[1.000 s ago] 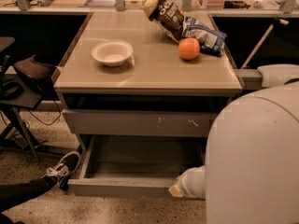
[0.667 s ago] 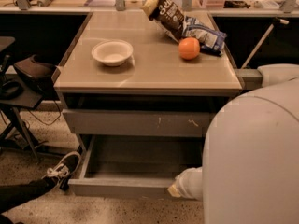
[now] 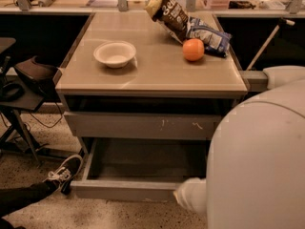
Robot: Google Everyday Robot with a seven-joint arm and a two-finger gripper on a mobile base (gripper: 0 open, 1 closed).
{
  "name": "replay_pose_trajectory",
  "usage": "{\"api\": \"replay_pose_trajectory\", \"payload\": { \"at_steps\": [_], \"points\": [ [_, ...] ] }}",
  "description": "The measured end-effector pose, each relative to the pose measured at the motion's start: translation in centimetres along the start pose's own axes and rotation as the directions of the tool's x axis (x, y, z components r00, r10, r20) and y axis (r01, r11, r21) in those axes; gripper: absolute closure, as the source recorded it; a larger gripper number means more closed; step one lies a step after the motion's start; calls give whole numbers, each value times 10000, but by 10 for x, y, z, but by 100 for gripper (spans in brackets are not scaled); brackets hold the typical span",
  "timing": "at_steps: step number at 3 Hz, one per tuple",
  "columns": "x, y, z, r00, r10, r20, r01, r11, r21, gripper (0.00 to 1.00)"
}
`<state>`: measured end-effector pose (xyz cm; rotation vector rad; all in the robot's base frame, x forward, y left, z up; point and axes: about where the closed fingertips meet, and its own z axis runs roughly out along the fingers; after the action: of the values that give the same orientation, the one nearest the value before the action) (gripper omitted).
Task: Open middle drawer
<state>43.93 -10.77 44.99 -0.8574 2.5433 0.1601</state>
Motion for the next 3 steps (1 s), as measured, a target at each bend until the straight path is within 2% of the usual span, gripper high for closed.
{"api": "replay_pose_trajectory", "payload": {
  "at_steps": [1, 2, 3],
  "points": [
    [33, 14, -26, 9983, 585, -74, -582, 9977, 352, 100],
    [69, 12, -38, 9947, 824, -614, -787, 9951, 596, 81],
    [70, 12, -39, 9947, 824, -616, -787, 9951, 596, 58]
  ]
}}
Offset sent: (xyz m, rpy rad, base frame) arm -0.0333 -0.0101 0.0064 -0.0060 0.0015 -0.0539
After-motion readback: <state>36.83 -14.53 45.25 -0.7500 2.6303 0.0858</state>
